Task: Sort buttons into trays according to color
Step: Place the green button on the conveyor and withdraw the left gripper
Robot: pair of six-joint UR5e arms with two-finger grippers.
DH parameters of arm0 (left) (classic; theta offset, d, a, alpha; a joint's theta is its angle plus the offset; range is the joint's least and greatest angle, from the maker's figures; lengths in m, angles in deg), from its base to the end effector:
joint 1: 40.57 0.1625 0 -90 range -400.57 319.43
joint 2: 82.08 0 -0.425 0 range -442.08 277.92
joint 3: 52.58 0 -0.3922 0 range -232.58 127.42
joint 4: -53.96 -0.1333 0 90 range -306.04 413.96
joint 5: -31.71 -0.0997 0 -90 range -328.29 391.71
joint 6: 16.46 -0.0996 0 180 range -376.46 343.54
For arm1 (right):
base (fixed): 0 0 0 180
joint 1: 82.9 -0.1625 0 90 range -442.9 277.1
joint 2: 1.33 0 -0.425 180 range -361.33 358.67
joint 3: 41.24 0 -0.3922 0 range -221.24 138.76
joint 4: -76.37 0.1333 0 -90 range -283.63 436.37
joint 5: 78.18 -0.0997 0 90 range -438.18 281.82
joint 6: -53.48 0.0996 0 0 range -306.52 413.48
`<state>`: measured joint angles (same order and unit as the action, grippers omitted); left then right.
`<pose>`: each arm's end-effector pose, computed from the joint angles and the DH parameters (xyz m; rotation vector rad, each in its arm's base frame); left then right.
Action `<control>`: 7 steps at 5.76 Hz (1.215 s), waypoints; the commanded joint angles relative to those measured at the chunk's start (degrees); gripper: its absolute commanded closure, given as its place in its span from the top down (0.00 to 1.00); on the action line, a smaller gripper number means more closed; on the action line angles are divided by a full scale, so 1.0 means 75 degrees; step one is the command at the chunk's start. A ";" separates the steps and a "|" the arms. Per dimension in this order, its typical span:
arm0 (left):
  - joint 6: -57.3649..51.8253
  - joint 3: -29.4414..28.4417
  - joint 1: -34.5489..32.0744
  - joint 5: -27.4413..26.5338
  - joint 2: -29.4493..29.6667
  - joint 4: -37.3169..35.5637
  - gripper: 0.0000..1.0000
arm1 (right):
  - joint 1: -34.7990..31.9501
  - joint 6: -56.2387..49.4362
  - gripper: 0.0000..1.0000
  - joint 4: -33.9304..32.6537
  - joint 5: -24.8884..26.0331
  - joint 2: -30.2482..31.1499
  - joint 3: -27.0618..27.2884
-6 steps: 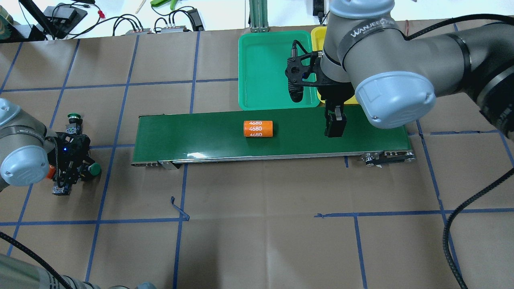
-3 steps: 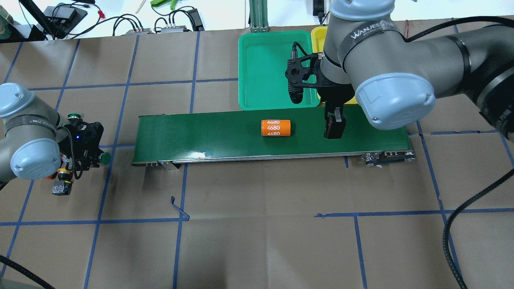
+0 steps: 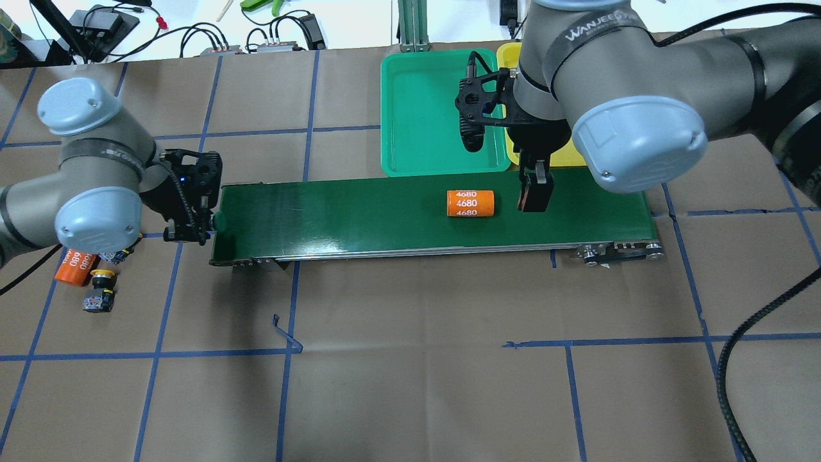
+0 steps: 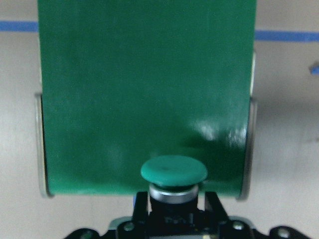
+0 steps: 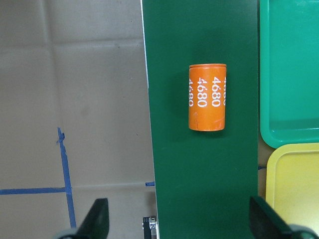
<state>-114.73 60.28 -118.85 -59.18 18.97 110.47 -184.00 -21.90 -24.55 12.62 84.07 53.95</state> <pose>-0.0262 -0.5221 0.2605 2.1516 2.2850 0.0266 0.2300 -0.4871 0.4218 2.1367 -2.2725 0.0145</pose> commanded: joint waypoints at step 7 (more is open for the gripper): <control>0.1008 -0.0282 0.2107 -0.0304 -0.0031 0.0398 0.93 | -0.0068 0.0089 1.00 -0.0078 0.0000 0.0086 0.0198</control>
<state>-107.18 58.21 -109.58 -61.74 18.97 112.77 -184.51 -21.35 -24.53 12.69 84.80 54.81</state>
